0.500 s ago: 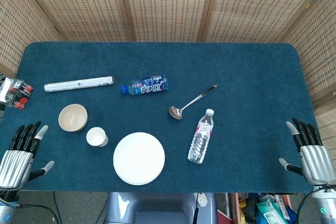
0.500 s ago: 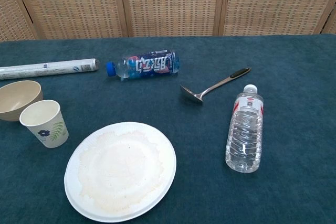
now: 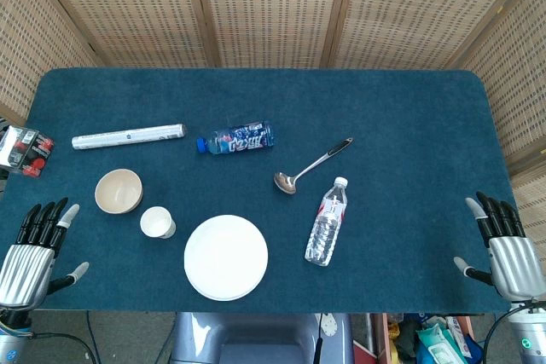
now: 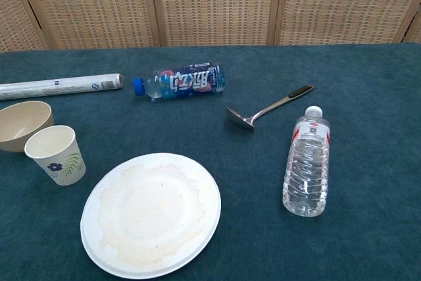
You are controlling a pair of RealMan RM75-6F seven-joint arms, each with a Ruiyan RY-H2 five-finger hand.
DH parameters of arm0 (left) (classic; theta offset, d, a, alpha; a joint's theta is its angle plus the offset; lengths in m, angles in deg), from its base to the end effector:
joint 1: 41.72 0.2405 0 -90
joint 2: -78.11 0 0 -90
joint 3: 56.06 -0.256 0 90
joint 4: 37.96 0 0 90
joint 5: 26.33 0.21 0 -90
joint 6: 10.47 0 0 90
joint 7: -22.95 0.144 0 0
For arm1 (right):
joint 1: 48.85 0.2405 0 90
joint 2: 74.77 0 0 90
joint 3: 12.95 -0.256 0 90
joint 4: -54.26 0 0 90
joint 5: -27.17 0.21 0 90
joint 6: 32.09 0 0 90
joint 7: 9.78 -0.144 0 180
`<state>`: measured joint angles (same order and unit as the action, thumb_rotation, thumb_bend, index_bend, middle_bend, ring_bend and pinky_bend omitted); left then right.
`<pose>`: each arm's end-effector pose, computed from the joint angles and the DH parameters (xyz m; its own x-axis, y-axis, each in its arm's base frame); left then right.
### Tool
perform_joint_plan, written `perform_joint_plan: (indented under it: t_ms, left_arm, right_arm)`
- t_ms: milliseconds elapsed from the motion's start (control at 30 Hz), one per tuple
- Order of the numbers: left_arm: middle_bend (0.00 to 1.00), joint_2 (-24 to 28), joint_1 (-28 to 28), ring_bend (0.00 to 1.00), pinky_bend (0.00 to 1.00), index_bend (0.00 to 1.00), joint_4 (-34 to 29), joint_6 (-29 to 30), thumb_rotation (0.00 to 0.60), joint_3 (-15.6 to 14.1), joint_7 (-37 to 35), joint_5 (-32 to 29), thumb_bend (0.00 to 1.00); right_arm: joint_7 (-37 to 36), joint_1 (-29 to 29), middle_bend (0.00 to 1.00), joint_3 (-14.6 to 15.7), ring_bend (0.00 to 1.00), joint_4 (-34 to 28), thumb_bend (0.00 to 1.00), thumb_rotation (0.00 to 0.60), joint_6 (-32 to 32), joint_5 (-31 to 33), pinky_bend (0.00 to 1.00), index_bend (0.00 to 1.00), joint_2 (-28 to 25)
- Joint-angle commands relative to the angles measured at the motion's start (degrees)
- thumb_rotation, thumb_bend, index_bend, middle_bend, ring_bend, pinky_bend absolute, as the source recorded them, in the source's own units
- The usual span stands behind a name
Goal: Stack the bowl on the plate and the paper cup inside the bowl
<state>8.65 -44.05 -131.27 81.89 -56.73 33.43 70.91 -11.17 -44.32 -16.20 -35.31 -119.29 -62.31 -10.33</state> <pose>-0.2775 0.1518 0.1285 0.4563 -0.0701 0.8871 0.8737 -0.1536 -0.4615 -0.3102 -0.1810 0.1641 0.4139 0.0409 0.9094 -0.9073 -0.0626 0.4158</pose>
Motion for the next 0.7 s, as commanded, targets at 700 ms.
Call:
perform_joint_plan:
  t_ms: [700]
  left_arm:
    - [0.0, 2.14, -1.62, 0.0, 0.0, 0.0, 0.75, -2.32, 0.6, 1.95, -3.06, -3.31, 0.13]
  right_arm:
    - [-0.51, -0.11, 0.0, -0.15, 0.0, 0.26, 0.14, 0.6, 0.01, 0.46, 0.0, 0.01, -0.07]
